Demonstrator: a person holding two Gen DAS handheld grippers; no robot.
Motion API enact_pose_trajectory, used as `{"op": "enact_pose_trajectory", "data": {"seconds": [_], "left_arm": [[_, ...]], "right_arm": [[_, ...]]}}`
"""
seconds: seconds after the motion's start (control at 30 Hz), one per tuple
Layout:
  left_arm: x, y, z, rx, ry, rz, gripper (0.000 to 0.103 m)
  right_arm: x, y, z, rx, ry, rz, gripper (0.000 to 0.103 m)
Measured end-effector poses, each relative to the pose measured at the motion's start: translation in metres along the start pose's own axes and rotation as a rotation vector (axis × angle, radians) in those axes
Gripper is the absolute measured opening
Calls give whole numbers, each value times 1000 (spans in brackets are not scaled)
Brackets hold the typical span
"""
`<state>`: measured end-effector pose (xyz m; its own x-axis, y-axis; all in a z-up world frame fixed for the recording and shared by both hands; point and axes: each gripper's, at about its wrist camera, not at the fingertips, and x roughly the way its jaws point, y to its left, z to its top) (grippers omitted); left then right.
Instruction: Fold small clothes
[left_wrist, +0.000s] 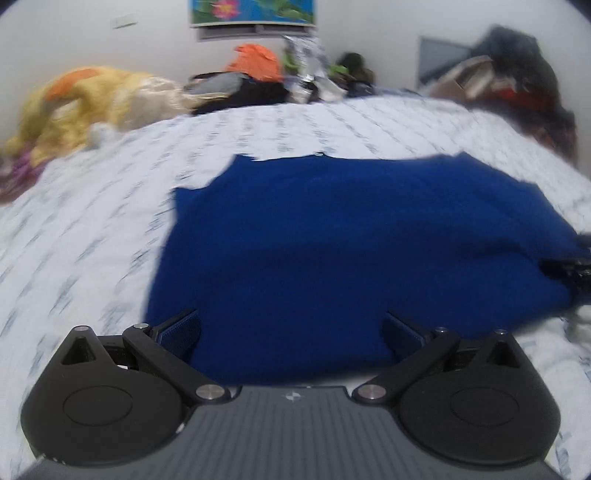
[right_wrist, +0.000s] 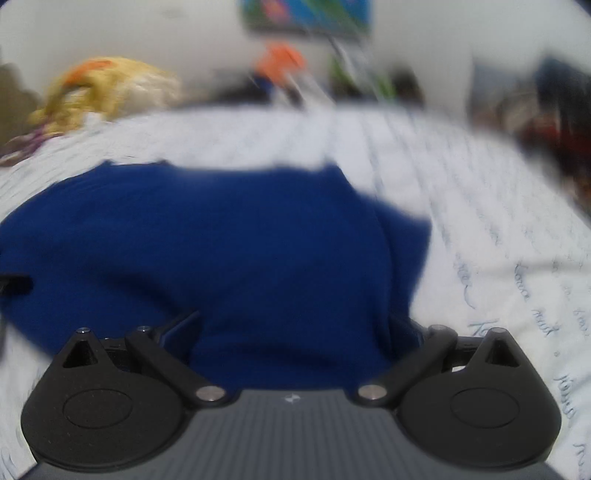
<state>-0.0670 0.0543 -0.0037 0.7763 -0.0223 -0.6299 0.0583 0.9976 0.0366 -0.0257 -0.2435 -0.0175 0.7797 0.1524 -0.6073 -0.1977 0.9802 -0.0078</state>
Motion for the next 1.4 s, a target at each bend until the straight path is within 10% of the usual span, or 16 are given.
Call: {"op": "enact_pose_trajectory", "data": {"seconds": [0.23,0.6,0.8,0.87,1.07,1.23,1.4], "left_arm": [[-37,57,-20,-483,49,-83,103],[-15,79,3,-763,43,-75,103],[-6,54,19,-577,84,123,58],[-2,52,21,-570,111,144,9],[-18,-1,58,-372,17,154,7],[-56,-135,82,131,-218,-50,6],[-56,-223,45,417,-248,-256,6]], "right_arm": [[-24,-13,-14,48,25,10,103],[-20,-15,-17,73,8,19,103],[-19,-18,-16,85,1,32,103],[-19,-18,-15,89,0,36,103],[-20,-24,-15,122,-14,67,103],[-24,-59,-13,353,-82,212,103],[-27,-126,3,755,-203,413,103]]}}
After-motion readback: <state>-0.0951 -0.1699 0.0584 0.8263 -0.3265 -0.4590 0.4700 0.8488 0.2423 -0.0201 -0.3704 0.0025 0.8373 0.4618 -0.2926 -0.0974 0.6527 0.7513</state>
